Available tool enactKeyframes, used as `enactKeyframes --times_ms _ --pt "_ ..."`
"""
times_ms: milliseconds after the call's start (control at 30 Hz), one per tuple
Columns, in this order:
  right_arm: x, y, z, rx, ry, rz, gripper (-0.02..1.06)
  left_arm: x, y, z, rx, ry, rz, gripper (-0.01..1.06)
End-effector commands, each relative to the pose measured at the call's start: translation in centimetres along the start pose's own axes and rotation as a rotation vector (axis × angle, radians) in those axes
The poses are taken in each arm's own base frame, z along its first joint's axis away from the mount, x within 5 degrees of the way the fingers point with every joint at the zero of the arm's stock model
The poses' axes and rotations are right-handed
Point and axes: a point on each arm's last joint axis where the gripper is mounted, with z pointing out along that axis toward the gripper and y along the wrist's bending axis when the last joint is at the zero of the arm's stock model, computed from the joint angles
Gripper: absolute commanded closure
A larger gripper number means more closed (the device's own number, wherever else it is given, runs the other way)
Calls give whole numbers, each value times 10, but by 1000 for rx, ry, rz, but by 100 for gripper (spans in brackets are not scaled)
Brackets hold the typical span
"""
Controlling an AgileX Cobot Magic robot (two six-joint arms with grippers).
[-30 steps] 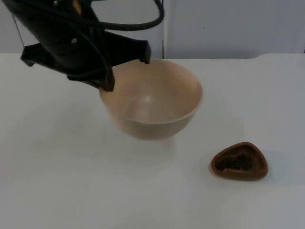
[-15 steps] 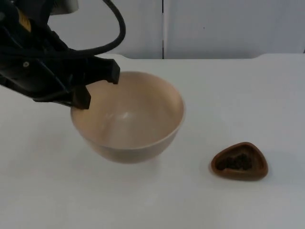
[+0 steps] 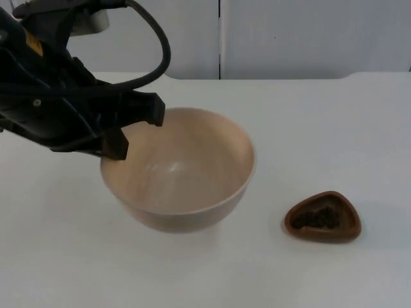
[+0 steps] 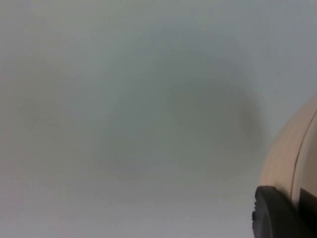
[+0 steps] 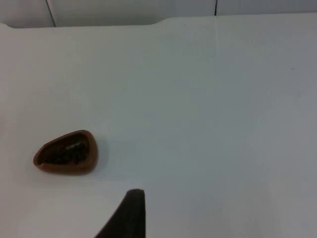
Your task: Pick up the bowl with the left hand and pour the coffee beans from the cup into the bowl with the right hand.
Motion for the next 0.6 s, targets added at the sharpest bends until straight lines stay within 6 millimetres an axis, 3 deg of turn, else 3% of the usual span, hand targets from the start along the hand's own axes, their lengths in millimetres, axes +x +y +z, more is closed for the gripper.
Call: enactKeyframes --times_ms 0,567 --pt "0 0 1 2 1 6 -1 0 0 -2 7 -11 -13 105" --pt "-3 2 -2 -18 -7 19 -1 0 0 -2 7 -11 43 105"
